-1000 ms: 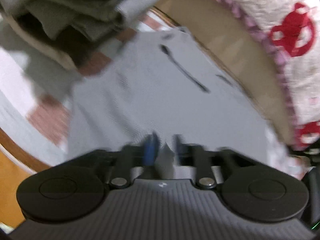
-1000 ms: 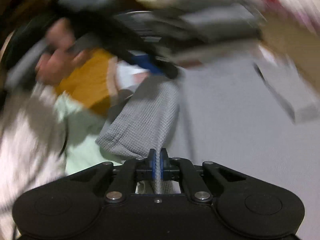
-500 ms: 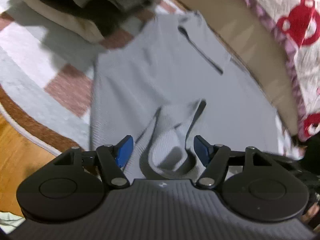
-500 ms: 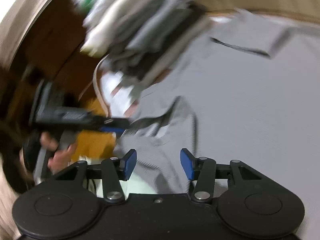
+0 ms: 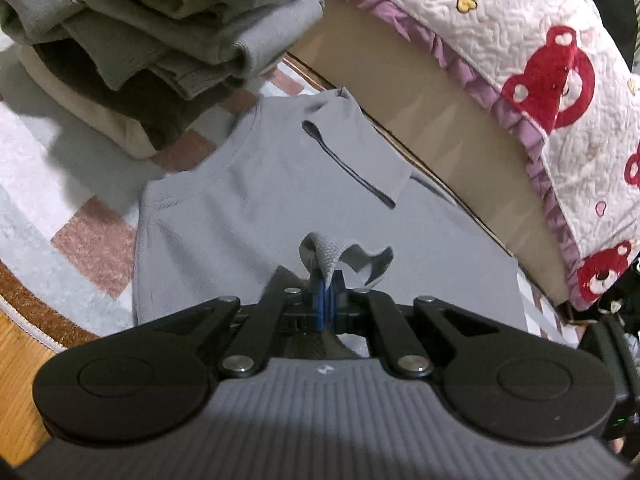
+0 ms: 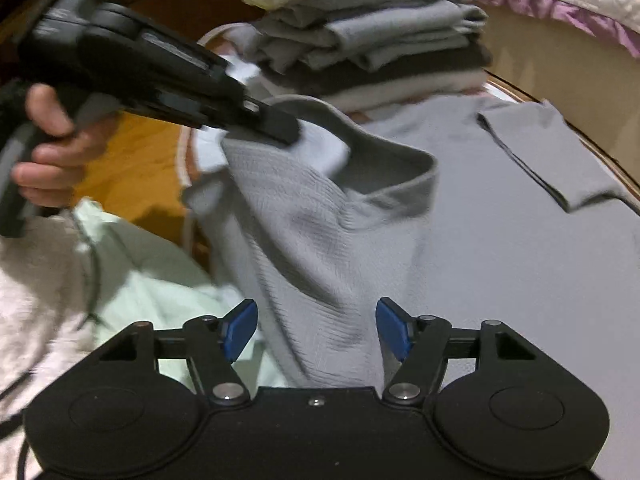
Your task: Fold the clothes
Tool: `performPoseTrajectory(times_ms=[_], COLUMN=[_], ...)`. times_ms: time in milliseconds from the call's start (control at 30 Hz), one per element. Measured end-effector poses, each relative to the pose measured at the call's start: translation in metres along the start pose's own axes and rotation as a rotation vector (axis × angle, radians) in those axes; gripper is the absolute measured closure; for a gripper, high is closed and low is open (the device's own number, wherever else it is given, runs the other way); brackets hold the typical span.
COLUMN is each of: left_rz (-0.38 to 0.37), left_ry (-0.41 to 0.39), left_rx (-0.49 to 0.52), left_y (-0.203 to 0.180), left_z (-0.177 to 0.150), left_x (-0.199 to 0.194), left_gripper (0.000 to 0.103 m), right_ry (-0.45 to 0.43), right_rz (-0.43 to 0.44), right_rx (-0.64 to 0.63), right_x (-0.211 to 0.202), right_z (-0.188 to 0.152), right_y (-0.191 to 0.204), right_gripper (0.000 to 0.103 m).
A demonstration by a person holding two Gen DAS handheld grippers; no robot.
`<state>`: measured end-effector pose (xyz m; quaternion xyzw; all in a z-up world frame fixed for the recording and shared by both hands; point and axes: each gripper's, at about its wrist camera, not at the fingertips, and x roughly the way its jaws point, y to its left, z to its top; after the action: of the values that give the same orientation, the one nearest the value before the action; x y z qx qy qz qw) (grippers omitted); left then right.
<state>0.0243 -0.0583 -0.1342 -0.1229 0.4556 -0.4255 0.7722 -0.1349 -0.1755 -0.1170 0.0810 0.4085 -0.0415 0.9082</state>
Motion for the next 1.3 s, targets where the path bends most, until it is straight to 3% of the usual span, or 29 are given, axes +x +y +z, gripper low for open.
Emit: performPoseTrajectory(times_ms=[33, 67, 100, 200, 233, 267, 333, 367, 433, 533, 600, 633, 733, 867, 933, 1000, 1033, 1067, 1100, 1133, 1200, 1300], left_rz=[-0.010, -0.021, -0.033, -0.051, -0.048, -0.029, 0.028, 0.074, 0.133, 0.097, 0.042, 0.026, 0.075, 0.158, 0.155, 0.101, 0.072, 0.051, 0.035, 0.024, -0.030, -0.118], left_ry=[-0.005, -0.011, -0.001, -0.035, -0.059, -0.088, -0.136, -0.142, -0.098, 0.002, 0.073, 0.124, 0.264, 0.350, 0.372, 0.399, 0.412, 0.410, 0.396, 0.381, 0.354, 0.320], left_rx=[-0.003, -0.005, 0.002, -0.021, -0.036, -0.044, -0.040, -0.010, 0.050, 0.031, 0.037, 0.072, 0.238, 0.325, 0.339, 0.313, 0.299, 0.288, 0.282, 0.273, 0.202, 0.076], left_y=[0.000, 0.000, 0.000, 0.007, 0.011, 0.014, 0.020, 0.021, 0.023, 0.029, 0.030, 0.028, 0.013, 0.006, 0.005, 0.006, 0.007, 0.008, 0.007, 0.008, 0.014, 0.026], left_z=[0.001, 0.001, 0.003, 0.010, 0.014, 0.019, 0.027, 0.029, 0.029, 0.024, 0.020, 0.017, 0.002, -0.010, -0.012, -0.009, -0.008, -0.004, -0.001, 0.004, 0.017, 0.037], left_x=[0.000, 0.000, 0.002, 0.008, 0.011, 0.013, 0.015, 0.015, 0.016, 0.011, 0.009, 0.011, 0.028, 0.051, 0.055, 0.054, 0.053, 0.051, 0.047, 0.043, 0.036, 0.030], left_gripper=[0.101, 0.101, 0.101, 0.099, 0.094, 0.083, 0.061, 0.060, 0.057, 0.051, 0.047, 0.043, 0.035, 0.033, 0.038, 0.090, 0.101, 0.101, 0.101, 0.101, 0.101, 0.101], right_ry=[-0.027, -0.054, -0.073, -0.127, -0.140, -0.149, -0.156, -0.155, -0.151, -0.118, -0.111, -0.103, -0.064, 0.007, -0.001, 0.001, -0.004, -0.009, -0.014, -0.015, -0.012, -0.023], right_rz=[0.021, 0.065, 0.112, 0.226, 0.251, 0.272, 0.240, 0.211, 0.193, 0.188, 0.231, 0.267, 0.370, 0.367, 0.385, 0.408, 0.421, 0.433, 0.445, 0.463, 0.517, 0.575], right_rx=[0.030, 0.086, 0.154, 0.348, 0.445, 0.558, 0.776, 0.874, 0.935, 0.894, 0.889, 0.888, 0.873, 0.782, 0.760, 0.714, 0.668, 0.622, 0.575, 0.541, 0.518, 0.541], right_x=[0.000, -0.003, -0.006, -0.011, -0.009, -0.005, 0.001, 0.002, -0.002, -0.013, -0.020, -0.020, -0.014, 0.001, 0.005, 0.005, 0.003, 0.001, -0.002, -0.003, -0.006, -0.009], right_z=[0.000, -0.001, -0.002, -0.005, -0.008, -0.011, -0.023, -0.030, -0.039, -0.047, -0.054, -0.057, -0.063, -0.061, -0.055, -0.051, -0.050, -0.049, -0.048, -0.047, -0.048, -0.051], right_y=[-0.006, -0.015, -0.025, -0.057, -0.071, -0.087, -0.114, -0.126, -0.139, -0.142, -0.141, -0.140, -0.133, -0.118, -0.113, -0.106, -0.100, -0.095, -0.090, -0.085, -0.079, -0.077], right_gripper=[0.043, 0.064, 0.078, 0.092, 0.093, 0.094, 0.094, 0.093, 0.089, 0.080, 0.054, 0.050, 0.048, 0.048, 0.046, 0.046, 0.046, 0.055, 0.073, 0.079, 0.085, 0.086])
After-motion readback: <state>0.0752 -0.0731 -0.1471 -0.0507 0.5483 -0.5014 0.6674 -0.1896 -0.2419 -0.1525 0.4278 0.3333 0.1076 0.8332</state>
